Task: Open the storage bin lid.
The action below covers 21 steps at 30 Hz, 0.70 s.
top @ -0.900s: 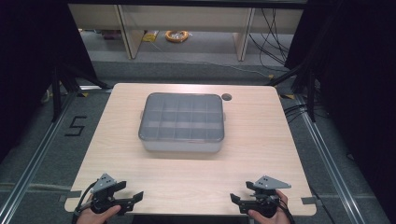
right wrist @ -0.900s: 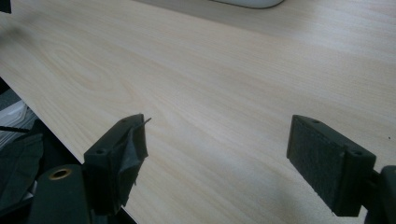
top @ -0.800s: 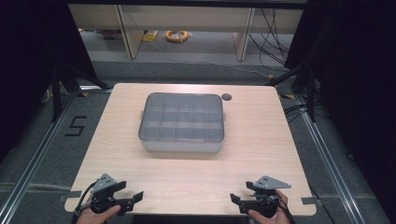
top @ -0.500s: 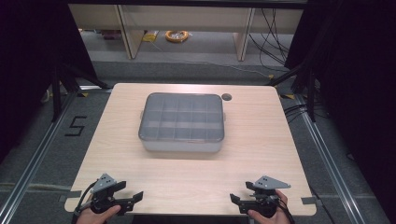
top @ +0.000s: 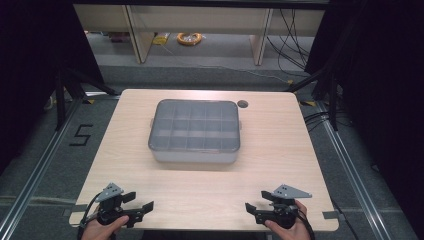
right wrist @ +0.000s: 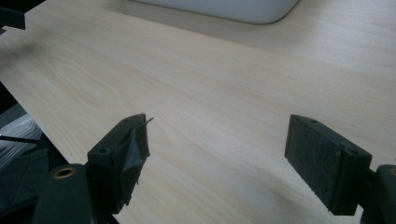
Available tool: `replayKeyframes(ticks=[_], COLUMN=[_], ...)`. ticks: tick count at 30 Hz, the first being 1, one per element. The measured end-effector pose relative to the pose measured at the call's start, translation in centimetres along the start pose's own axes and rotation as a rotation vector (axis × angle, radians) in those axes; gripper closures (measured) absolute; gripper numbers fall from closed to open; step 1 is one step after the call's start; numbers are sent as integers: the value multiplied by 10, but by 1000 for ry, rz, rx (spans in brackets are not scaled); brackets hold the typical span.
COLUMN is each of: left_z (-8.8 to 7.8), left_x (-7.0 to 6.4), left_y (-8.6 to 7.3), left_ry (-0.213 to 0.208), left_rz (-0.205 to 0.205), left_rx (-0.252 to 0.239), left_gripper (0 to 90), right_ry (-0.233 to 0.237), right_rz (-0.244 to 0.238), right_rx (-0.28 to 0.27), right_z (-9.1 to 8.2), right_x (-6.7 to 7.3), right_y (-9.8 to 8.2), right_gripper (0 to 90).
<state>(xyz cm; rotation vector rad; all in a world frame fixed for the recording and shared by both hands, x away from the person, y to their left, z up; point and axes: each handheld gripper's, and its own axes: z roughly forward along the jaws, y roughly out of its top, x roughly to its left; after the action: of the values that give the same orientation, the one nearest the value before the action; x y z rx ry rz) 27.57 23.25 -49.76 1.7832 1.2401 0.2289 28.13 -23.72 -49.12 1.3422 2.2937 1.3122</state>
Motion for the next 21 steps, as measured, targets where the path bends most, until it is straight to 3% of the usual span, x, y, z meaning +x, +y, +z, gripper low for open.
replayKeyframes(ticks=[2, 3, 6, 7, 8, 11, 15, 16, 17, 18, 19, 20, 21], left_z=[0, 1, 1, 3, 4, 7, 11, 12, 13, 14, 14, 15, 15], left_x=[0, 0, 0, 0, 1, 3, 6, 8, 10, 11, 12, 13, 13], left_y=[1, 4, 6, 9, 11, 17, 21, 24, 25, 25, 26, 27, 28], left_ry=[0, -2, -2, 7, -5, -2, -1, 0, 1, -2, 0, -5, -2], left_rz=[1, -3, -4, -3, -4, 4, -6, -17, -12, -19, -23, -25, -24], left_rx=[-3, -4, -1, -7, -8, -3, -7, -3, 1, -6, 2, -3, -3], left_gripper=[154, 154, 154, 154, 154, 154, 154, 154, 154, 154, 154, 154, 154], right_ry=[5, 14, 15, 22, 18, 16, 17, 17, 17, 36, 26, 23, 39], right_rz=[-22, 15, 43, 0, 44, -3, -6, 13, 2, 53, 9, -3, 43], right_rx=[-6, -25, -12, -39, -25, -42, -46, -46, -44, -50, -59, -66, -59], right_z=[1, 1, 0, 2, 2, 6, 10, 10, 10, 10, 11, 12, 12], right_x=[-3, -3, -4, -8, -6, -13, -16, -16, -19, -16, -20, -22, -20], right_y=[2, 5, 9, 12, 13, 20, 26, 29, 31, 32, 33, 35, 36], right_gripper=[227, 228, 231, 231, 231, 236, 239, 239, 240, 241, 243, 243, 242])
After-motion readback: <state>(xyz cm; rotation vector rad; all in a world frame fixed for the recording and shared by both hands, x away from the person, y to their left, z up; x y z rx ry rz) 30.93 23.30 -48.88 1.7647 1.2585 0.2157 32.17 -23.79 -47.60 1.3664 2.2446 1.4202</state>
